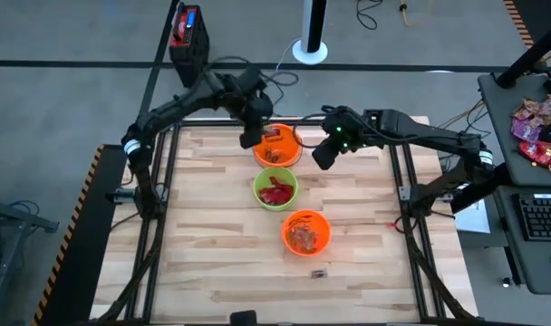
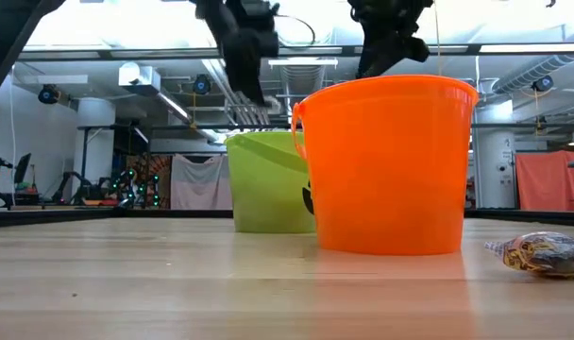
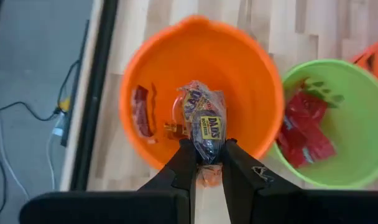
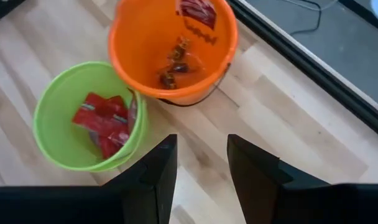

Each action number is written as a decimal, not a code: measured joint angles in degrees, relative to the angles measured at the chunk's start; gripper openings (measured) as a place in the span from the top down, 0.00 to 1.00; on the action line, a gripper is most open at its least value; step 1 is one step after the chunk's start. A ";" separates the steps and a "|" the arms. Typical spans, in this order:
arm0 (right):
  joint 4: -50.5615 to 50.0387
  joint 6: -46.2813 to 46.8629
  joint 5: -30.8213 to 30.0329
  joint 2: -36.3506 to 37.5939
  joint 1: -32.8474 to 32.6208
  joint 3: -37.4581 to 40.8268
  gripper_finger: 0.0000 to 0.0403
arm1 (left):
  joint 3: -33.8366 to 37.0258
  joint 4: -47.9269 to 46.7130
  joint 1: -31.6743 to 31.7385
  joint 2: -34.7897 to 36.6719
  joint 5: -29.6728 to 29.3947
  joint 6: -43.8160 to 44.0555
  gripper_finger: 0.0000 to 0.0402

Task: Sort candy by brand, put in halloween buckets
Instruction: Put the black gummy into the top orange bucket

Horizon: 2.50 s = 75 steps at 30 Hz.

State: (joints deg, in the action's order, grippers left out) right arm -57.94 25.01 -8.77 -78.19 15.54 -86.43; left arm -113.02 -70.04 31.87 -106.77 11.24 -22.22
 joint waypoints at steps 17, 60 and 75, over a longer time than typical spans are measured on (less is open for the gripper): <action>-0.02 9.07 6.23 0.13 0.36 6.10 0.63 | 9.96 12.42 -0.54 -1.18 -0.63 4.72 0.63; 36.25 24.43 -13.98 -24.22 -59.19 24.99 0.61 | 10.57 9.33 -61.42 24.23 -47.55 56.42 0.56; 34.75 26.93 -14.17 -28.11 -58.80 22.97 0.85 | 10.76 8.58 -61.59 21.22 -48.28 56.39 0.61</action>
State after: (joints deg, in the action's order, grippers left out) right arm -23.20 51.94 -22.94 -106.30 -43.27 -63.46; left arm -102.27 -61.47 -29.71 -85.55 -37.04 34.17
